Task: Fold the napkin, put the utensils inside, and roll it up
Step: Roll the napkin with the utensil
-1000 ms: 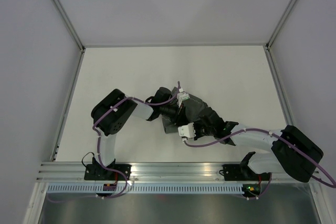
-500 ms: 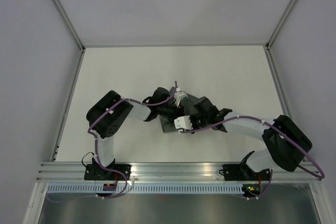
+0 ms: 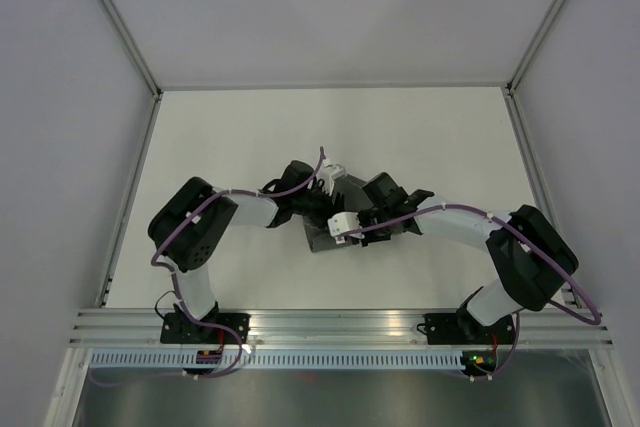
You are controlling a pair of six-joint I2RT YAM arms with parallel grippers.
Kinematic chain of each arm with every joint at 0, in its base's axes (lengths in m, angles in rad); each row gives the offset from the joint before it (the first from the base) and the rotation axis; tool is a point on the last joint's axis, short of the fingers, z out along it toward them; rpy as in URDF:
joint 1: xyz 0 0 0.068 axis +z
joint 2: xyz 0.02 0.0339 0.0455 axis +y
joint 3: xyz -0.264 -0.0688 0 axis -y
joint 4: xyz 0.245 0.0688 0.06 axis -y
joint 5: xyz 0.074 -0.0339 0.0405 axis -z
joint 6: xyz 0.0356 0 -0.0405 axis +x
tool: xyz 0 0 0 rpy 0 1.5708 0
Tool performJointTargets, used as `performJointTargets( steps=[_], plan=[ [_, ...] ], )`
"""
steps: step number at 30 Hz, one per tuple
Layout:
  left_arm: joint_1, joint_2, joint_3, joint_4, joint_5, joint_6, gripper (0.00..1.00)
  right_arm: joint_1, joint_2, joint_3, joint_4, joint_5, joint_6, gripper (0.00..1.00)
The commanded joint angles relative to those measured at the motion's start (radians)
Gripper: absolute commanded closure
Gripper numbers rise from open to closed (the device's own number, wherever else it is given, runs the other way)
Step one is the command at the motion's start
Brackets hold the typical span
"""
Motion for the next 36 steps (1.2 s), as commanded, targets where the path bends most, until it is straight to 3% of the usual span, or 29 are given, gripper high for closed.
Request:
performJointTargets(
  steps=[1,7,12,18,23,29,36],
  plan=[
    [0.044,-0.11,-0.015,-0.015,-0.148,-0.054,0.37,-0.026,0.059,0.015,-0.193,0.014,-0.004,1.0],
    [0.15,-0.254,-0.081,0.023,-0.326,-0.167,0.36,-0.039,0.098,0.064,-0.225,0.008,-0.009,1.0],
    [0.256,-0.447,-0.236,0.123,-0.491,-0.229,0.36,-0.05,0.147,0.11,-0.259,-0.007,-0.018,0.99],
    [0.262,-0.778,-0.391,0.205,-0.673,-0.198,0.34,-0.064,0.248,0.213,-0.328,-0.029,-0.03,0.99],
    [0.25,-0.972,-0.483,0.238,-0.676,-0.134,0.33,-0.084,0.352,0.319,-0.38,-0.039,-0.03,1.0],
    [0.083,-1.058,-0.432,0.158,-0.782,0.065,0.33,-0.112,0.456,0.432,-0.455,-0.052,-0.032,1.0],
    [-0.225,-0.949,-0.388,0.208,-0.973,0.409,0.33,-0.142,0.585,0.578,-0.558,-0.094,-0.046,1.0]
  ],
)
